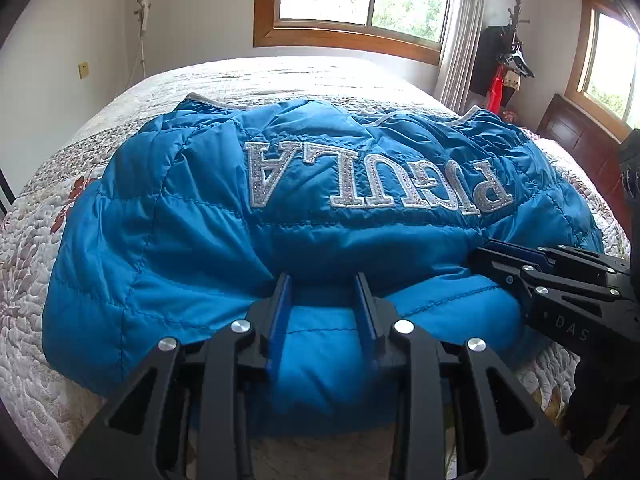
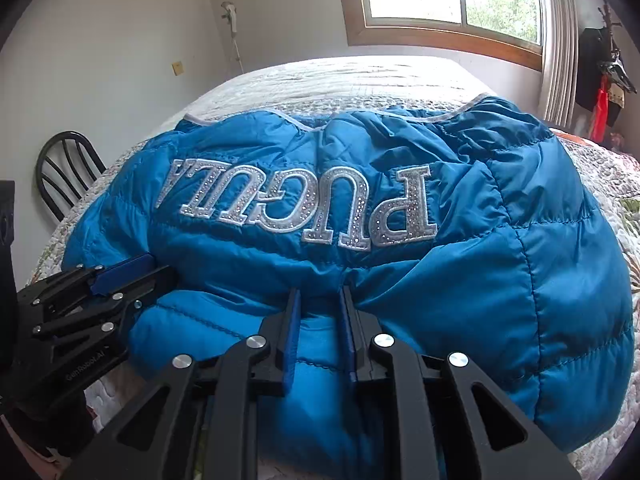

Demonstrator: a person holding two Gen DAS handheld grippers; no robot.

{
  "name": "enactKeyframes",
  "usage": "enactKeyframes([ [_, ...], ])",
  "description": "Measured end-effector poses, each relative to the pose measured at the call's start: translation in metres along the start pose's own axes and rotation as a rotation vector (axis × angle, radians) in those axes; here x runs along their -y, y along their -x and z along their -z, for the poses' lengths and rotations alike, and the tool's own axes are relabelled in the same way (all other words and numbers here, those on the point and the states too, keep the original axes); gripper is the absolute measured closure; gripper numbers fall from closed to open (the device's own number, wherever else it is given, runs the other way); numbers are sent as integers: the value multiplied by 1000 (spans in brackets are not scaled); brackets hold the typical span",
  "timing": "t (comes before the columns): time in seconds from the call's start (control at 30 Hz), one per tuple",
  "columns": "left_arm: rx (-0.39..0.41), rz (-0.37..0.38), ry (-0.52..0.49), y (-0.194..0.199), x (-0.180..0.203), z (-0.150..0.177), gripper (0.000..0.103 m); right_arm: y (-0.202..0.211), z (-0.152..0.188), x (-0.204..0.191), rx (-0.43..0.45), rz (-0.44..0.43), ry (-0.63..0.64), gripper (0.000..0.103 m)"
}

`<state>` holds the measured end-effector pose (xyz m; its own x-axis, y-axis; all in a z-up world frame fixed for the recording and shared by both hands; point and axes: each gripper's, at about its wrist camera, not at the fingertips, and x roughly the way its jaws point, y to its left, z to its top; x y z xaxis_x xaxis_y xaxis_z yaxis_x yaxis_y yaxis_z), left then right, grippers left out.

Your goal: Fold large clothes

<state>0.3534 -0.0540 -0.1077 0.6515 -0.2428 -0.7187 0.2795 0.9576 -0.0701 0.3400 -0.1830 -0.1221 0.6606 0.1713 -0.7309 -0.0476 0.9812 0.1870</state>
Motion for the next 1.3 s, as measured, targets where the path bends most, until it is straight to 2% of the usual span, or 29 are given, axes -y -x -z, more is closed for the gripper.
enactKeyframes([
  [0.1, -8, 15, 9, 3, -2, -3, 71, 7, -6, 5, -15, -37, -18, 83],
  [0.17, -21, 29, 22, 10, -6, -7, 57, 22, -11, 18, -25, -126, -95, 75],
  [0.2, -21, 40, 29, 17, -8, -10, 38, 35, -14, 25, -8, -166, -126, 66],
  [0.23, -8, 36, 33, 26, -12, -12, 25, 50, -17, 33, 19, -177, -152, 60],
  [0.27, 17, 19, 33, 37, -16, -15, 24, 65, -19, 42, 49, -176, -175, 58],
  [0.3, 45, 2, 26, 49, -21, -18, 20, 80, -21, 53, 79, -178, -198, 51],
  [0.33, 62, -8, 20, 59, -28, -21, 12, 93, -21, 65, 101, -186, -226, 40],
  [0.37, 74, -14, 19, 69, -39, -24, 9, 104, -20, 79, 115, -198, -257, 35],
  [0.4, 77, -20, 21, 77, -51, -27, 9, 112, -20, 92, 120, -209, -285, 28],
  [0.47, 61, -38, 43, 84, -79, -31, 7, 122, -18, 120, 126, -204, -338, 28],
  [0.53, 18, -55, 98, 81, -114, -32, 7, 121, -17, 144, 106, -209, -386, 22],
  [0.6, -32, -43, 172, 72, -149, -32, 7, 111, -16, 165, 75, -257, -421, 21],
  [0.7, -103, 49, 293, 53, -193, -27, 7, 89, -13, 187, 33, -300, -467, 21],
  [0.77, -140, 127, 332, 38, -204, -25, 7, 72, -12, 197, 3, -310, -492, 21],
  [0.97, -202, 281, 387, -7, -208, -24, 7, 26, -11, 213, -68, -345, -529, 21],
  [1.03, -219, 314, 404, -22, -207, -28, 7, 13, -13, 214, -85, -374, -527, 20],
  [1.2, -224, 381, 422, -48, -199, -47, 8, -7, -27, 210, -95, -371, -506, 14],
  [1.27, -238, 366, 408, -55, -189, -54, 16, -15, -34, 207, -109, -362, -495, 15],
  [1.3, -243, 354, 402, -57, -184, -56, 27, -17, -37, 205, -115, -349, -487, 25],
])
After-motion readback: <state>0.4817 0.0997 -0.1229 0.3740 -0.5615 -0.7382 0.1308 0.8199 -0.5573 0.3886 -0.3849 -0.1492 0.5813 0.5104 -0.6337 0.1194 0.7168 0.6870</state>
